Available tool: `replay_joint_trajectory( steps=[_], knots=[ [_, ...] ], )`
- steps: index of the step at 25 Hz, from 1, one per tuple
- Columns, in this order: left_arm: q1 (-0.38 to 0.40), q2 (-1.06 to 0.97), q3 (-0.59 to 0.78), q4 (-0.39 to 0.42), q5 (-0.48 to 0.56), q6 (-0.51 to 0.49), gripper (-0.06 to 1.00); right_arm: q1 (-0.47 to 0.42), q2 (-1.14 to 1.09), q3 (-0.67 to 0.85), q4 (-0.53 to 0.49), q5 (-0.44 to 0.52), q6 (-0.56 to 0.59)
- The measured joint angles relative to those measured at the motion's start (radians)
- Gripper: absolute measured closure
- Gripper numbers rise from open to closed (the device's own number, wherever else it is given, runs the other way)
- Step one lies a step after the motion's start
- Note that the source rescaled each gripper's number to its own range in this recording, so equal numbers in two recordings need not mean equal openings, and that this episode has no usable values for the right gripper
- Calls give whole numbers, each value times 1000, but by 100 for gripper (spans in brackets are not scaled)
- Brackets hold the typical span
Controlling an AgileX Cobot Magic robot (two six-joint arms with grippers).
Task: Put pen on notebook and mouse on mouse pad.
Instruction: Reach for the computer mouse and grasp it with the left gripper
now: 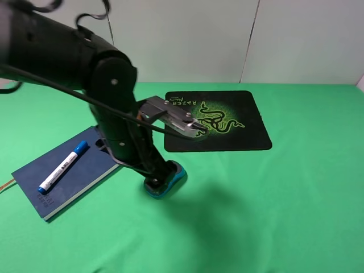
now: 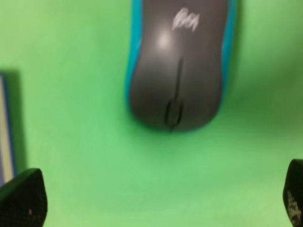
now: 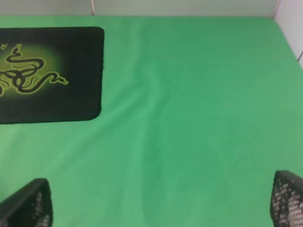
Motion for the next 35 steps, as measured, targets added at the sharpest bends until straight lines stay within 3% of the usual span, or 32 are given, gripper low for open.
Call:
replay_joint_trajectory(
  steps=[13, 35],
  knots=[
    [-3, 188, -163, 0, 15, 29, -6, 0, 0, 0, 0, 0, 0],
    [-3, 285, -177, 1, -62, 55, -6, 0, 0, 0, 0, 0, 0]
  ],
)
